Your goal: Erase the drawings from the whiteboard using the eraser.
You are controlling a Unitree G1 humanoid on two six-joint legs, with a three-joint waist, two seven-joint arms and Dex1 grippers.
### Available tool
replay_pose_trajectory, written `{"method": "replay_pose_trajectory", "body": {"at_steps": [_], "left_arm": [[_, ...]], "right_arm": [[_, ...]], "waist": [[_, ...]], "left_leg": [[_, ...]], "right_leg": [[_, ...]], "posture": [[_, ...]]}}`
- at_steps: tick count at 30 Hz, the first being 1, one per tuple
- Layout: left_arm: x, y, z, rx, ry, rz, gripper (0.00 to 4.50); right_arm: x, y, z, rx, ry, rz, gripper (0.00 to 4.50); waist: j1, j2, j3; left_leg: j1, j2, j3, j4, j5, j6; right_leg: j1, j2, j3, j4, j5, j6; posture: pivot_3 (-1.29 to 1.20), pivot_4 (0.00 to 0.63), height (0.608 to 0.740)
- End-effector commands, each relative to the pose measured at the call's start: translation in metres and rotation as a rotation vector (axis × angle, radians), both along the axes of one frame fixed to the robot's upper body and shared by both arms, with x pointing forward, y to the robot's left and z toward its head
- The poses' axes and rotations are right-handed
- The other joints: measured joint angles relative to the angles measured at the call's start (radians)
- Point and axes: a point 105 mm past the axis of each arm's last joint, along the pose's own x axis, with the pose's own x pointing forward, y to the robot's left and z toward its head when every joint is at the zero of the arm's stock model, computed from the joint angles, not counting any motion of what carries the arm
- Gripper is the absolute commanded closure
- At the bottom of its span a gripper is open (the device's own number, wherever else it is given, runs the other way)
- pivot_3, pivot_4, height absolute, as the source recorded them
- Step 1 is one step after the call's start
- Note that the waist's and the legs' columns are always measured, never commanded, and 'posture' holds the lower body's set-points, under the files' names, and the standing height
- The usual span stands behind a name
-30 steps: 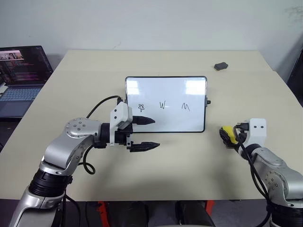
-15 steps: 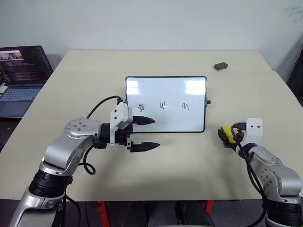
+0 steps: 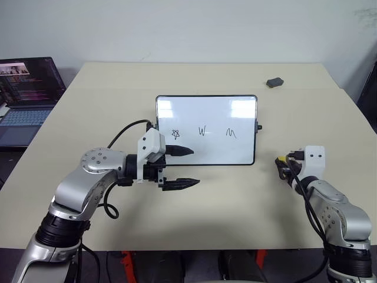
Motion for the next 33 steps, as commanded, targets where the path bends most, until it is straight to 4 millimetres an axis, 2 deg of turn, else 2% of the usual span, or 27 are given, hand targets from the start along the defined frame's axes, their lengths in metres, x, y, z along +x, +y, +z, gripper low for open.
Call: {"method": "replay_pose_trajectory", "body": {"at_steps": [1,3,5,7,10,12,15,21,29,31,33], "left_arm": [[0.004,0.001,0.010,-0.022,-0.054,0.056,0.00],[0.013,0.004,0.009,-0.019,-0.077,0.133,0.00],[0.021,0.006,0.013,-0.062,-0.107,0.217,0.00],[0.019,0.006,0.011,-0.085,-0.089,0.245,0.00],[0.017,0.006,0.008,-0.078,-0.087,0.262,0.00],[0.016,0.005,0.008,-0.089,-0.087,0.282,0.00],[0.014,0.007,0.008,-0.092,-0.081,0.299,0.00],[0.014,0.021,0.007,-0.082,-0.064,0.373,0.00],[0.004,0.021,0.007,-0.094,-0.037,0.367,0.00],[0.004,0.022,0.007,-0.091,-0.038,0.368,0.00],[0.003,0.022,0.008,-0.090,-0.041,0.369,0.00]], "right_arm": [[0.002,-0.005,0.022,-0.005,-0.101,-0.006,3.37],[0.000,-0.005,0.031,-0.016,-0.147,0.014,3.37],[-0.005,-0.009,0.037,-0.150,-0.187,0.035,3.37],[-0.008,-0.010,0.040,-0.262,-0.220,0.055,3.37],[-0.003,-0.001,0.054,-0.294,-0.311,0.079,3.37],[0.004,0.013,0.074,-0.289,-0.427,0.100,3.37],[0.020,0.040,0.091,-0.241,-0.549,0.157,3.37],[0.052,0.091,0.110,-0.249,-0.702,0.300,3.37],[0.080,0.112,0.095,-0.296,-0.731,0.374,3.37],[0.082,0.116,0.076,-0.322,-0.689,0.409,3.38],[0.078,0.125,0.044,-0.367,-0.618,0.487,3.38]], "waist": [[0.000,0.000,0.000],[0.001,0.000,0.000],[0.001,0.000,0.000],[0.001,0.000,0.000],[-0.003,0.000,0.000],[-0.006,0.000,0.000],[-0.011,0.000,0.000],[-0.008,0.000,0.000],[0.002,0.000,0.000],[0.000,0.000,0.000],[-0.001,-0.001,-0.001]], "left_leg": [[0.000,0.000,0.000,0.000,0.000,0.000],[0.000,0.000,0.000,0.000,0.000,0.000],[0.000,0.000,0.000,0.000,0.000,0.000],[0.000,-0.001,0.000,0.000,0.000,0.000],[0.000,0.000,0.000,0.000,0.000,0.000],[0.001,0.000,0.001,0.000,0.000,0.000],[0.002,0.000,0.001,0.000,0.000,0.000],[0.002,0.000,0.000,0.000,0.000,0.000],[0.000,-0.001,0.000,0.001,0.000,0.000],[0.000,0.000,0.000,0.001,0.000,0.000],[0.002,0.000,0.000,0.000,0.000,0.000]], "right_leg": [[0.000,0.000,0.000,0.000,0.000,0.000],[0.000,0.000,0.000,0.000,0.000,0.000],[0.000,0.000,0.000,0.000,0.000,0.000],[0.000,-0.001,0.000,0.000,0.000,0.000],[0.000,-0.001,0.000,0.000,0.000,0.000],[0.000,-0.001,0.001,0.001,0.000,0.000],[0.000,0.000,0.001,0.002,0.000,0.000],[0.000,0.000,0.000,0.001,0.000,0.000],[0.000,-0.002,-0.001,0.000,0.000,0.000],[0.000,-0.002,-0.001,0.000,0.000,0.000],[0.001,-0.002,-0.001,0.001,0.000,0.000]], "posture": [[0.00,0.150,0.740],[0.00,0.150,0.740],[0.00,0.150,0.740],[0.00,0.150,0.740],[0.00,0.150,0.740],[0.00,0.150,0.740],[0.00,0.150,0.740],[0.00,0.150,0.740],[0.00,0.150,0.740],[0.00,0.150,0.740],[0.00,0.150,0.740]]}}
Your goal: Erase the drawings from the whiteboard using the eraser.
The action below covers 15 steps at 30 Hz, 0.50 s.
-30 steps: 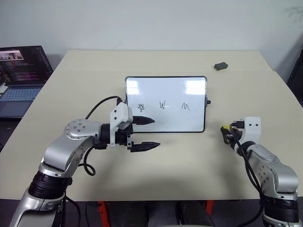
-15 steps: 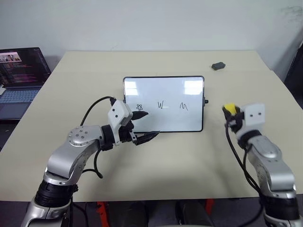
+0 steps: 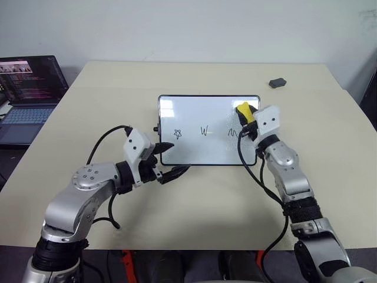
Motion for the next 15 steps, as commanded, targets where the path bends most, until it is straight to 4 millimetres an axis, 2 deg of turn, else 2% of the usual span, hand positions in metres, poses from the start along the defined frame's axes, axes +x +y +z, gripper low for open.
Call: {"method": "replay_pose_trajectory", "body": {"at_steps": [1,5,8,11,15], "left_arm": [[-0.004,0.001,0.015,-0.002,-0.056,-0.005,0.00],[-0.004,0.003,0.016,0.003,-0.056,-0.001,0.00],[-0.004,0.004,0.014,0.010,-0.049,0.003,0.00],[-0.003,0.005,0.012,0.016,-0.043,0.007,0.00],[-0.002,0.006,0.011,0.020,-0.039,0.010,0.00]], "right_arm": [[-0.009,0.017,-0.043,-0.119,0.079,0.087,3.38],[-0.035,0.036,-0.092,-0.287,0.161,0.232,3.38],[-0.045,0.042,-0.103,-0.343,0.180,0.279,3.38],[-0.043,0.043,-0.091,-0.335,0.135,0.277,3.38],[-0.038,0.039,-0.036,-0.243,-0.053,0.246,3.38]], "waist": [[-0.003,-0.001,-0.001],[-0.013,-0.004,-0.005],[-0.021,-0.005,-0.005],[-0.022,-0.005,-0.005],[-0.021,-0.005,-0.004]], "left_leg": [[0.001,0.000,0.000,0.000,0.000,0.000],[0.004,0.001,0.000,0.000,0.000,0.000],[0.010,0.000,0.000,0.001,0.000,0.000],[0.020,0.000,0.000,0.000,0.000,0.000],[0.019,0.000,-0.001,0.001,0.001,0.000]], "right_leg": [[0.001,0.000,0.000,0.000,0.000,0.000],[0.003,0.000,0.000,0.001,0.000,0.000],[0.009,0.001,0.000,0.001,0.000,0.000],[0.018,0.001,0.001,0.001,0.000,0.000],[0.018,0.001,0.000,0.001,0.001,0.000]], "posture": [[0.00,0.150,0.740],[0.00,0.150,0.740],[0.00,0.150,0.740],[0.00,0.150,0.740],[0.00,0.150,0.740]]}}
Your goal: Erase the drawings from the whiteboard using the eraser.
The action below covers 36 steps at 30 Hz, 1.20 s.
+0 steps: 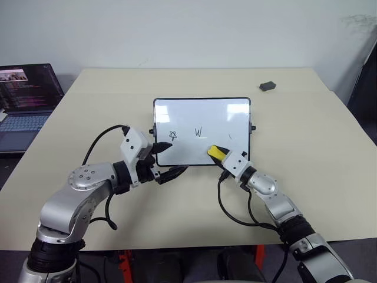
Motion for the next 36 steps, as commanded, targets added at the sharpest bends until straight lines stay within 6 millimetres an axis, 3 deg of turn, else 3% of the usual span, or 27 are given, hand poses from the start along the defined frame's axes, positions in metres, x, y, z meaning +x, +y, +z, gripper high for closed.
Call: {"method": "replay_pose_trajectory", "body": {"at_steps": [1,5,8,11,15,19,23,26,31,36], "left_arm": [[-0.002,0.001,0.009,0.011,-0.044,-0.010,0.00],[-0.002,0.000,0.009,0.008,-0.039,-0.014,0.00],[-0.004,-0.002,0.007,0.007,-0.033,-0.023,0.00],[-0.004,-0.002,0.007,0.007,-0.032,-0.027,0.00],[-0.006,-0.002,0.007,0.009,-0.031,-0.029,0.00],[-0.006,-0.002,0.008,0.010,-0.031,-0.038,0.00],[-0.006,-0.004,0.008,0.009,-0.030,-0.045,0.00],[-0.006,-0.005,0.008,0.006,-0.030,-0.048,0.00],[-0.005,-0.005,0.007,0.002,-0.030,-0.048,0.00],[-0.006,-0.007,0.005,-0.001,-0.027,-0.047,0.00]], "right_arm": [[0.009,-0.012,0.056,0.107,-0.170,-0.038,3.38],[0.022,-0.032,0.091,0.220,-0.252,-0.137,3.38],[0.036,-0.050,0.095,0.203,-0.258,-0.237,3.38],[0.044,-0.058,0.068,0.106,-0.158,-0.284,3.38],[0.034,-0.056,0.035,0.025,-0.039,-0.249,3.38],[0.004,-0.051,-0.018,-0.088,0.183,-0.149,3.38],[-0.009,-0.050,-0.031,-0.104,0.272,-0.130,3.38],[-0.012,-0.042,-0.021,-0.092,0.264,-0.088,3.38],[-0.009,-0.029,0.027,0.044,0.158,-0.032,3.38],[-0.003,-0.030,0.068,0.162,0.044,-0.044,3.38]], "waist": [[0.001,0.001,0.001],[0.004,0.001,0.002],[0.005,0.000,0.001],[0.007,0.000,0.001],[0.009,0.000,0.001],[0.012,-0.001,0.000],[0.002,-0.001,0.000],[0.001,-0.001,0.000],[0.001,-0.001,0.001],[0.004,0.000,0.002]], "left_leg": [[-0.001,0.000,0.000,0.000,0.000,0.000],[-0.005,0.000,0.000,0.000,0.000,0.000],[-0.013,0.001,-0.001,-0.001,0.000,0.000],[-0.021,0.001,0.000,-0.001,0.000,-0.001],[-0.020,0.000,0.001,-0.002,-0.001,0.000],[-0.015,0.000,0.000,-0.001,-0.001,0.000],[0.001,0.000,0.000,-0.001,-0.001,0.000],[0.001,0.000,0.000,0.000,0.001,0.002],[0.000,0.000,0.000,0.000,0.003,0.002],[-0.010,0.000,0.000,-0.001,0.002,0.002]], "right_leg": [[-0.001,0.000,0.000,0.000,0.000,0.000],[-0.004,0.000,0.000,0.000,0.000,0.000],[-0.011,0.000,-0.001,-0.002,0.000,0.000],[-0.019,0.000,-0.001,-0.002,0.000,0.000],[-0.018,-0.001,0.000,-0.002,0.000,0.000],[-0.013,-0.001,-0.001,-0.001,0.000,0.000],[0.002,-0.001,0.000,-0.002,0.000,0.000],[0.002,0.000,0.001,-0.002,0.001,0.001],[0.000,0.001,0.001,-0.002,0.002,0.002],[-0.009,0.000,0.000,-0.002,0.003,0.000]], "posture": [[0.00,0.150,0.740],[0.00,0.150,0.740],[0.00,0.150,0.740],[0.00,0.150,0.740],[0.00,0.150,0.740],[0.00,0.150,0.740],[0.00,0.150,0.740],[0.00,0.150,0.740],[0.00,0.150,0.740],[0.00,0.150,0.740]]}}
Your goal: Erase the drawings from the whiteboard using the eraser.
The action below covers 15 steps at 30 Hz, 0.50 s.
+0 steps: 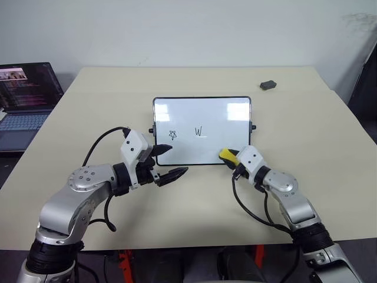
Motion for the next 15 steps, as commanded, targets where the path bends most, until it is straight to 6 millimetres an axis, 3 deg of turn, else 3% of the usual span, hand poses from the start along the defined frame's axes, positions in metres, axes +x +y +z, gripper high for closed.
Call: {"method": "replay_pose_trajectory", "body": {"at_steps": [1,6,10,15], "left_arm": [[-0.003,-0.007,0.008,-0.008,-0.045,-0.029,0.00],[-0.002,-0.008,0.009,-0.013,-0.047,-0.030,0.00],[-0.003,-0.009,0.008,-0.016,-0.048,-0.032,0.00],[-0.005,-0.008,0.007,-0.017,-0.044,-0.029,0.00]], "right_arm": [[0.008,-0.003,0.047,0.090,-0.148,-0.035,3.38],[0.027,-0.009,0.057,0.046,-0.203,-0.121,3.38],[0.033,-0.016,0.040,-0.020,-0.149,-0.162,3.38],[0.025,-0.026,0.008,-0.092,-0.031,-0.164,3.38]], "waist": [[0.002,0.000,0.000],[0.009,0.000,0.000],[0.018,0.000,0.000],[0.019,0.000,0.000]], "left_leg": [[-0.005,0.000,0.000,0.000,0.000,0.000],[-0.012,0.000,0.000,-0.001,-0.002,-0.002],[-0.012,0.000,0.000,-0.001,-0.002,-0.002],[-0.010,0.000,0.000,0.000,-0.002,-0.002]], "right_leg": [[-0.005,0.000,0.000,0.000,0.000,0.000],[-0.010,-0.001,-0.001,-0.002,-0.002,0.000],[-0.010,-0.001,0.000,-0.002,-0.002,0.000],[-0.008,-0.001,-0.001,-0.001,-0.002,0.000]], "posture": [[0.00,0.150,0.740],[0.00,0.150,0.740],[0.00,0.150,0.740],[0.00,0.150,0.740]]}}
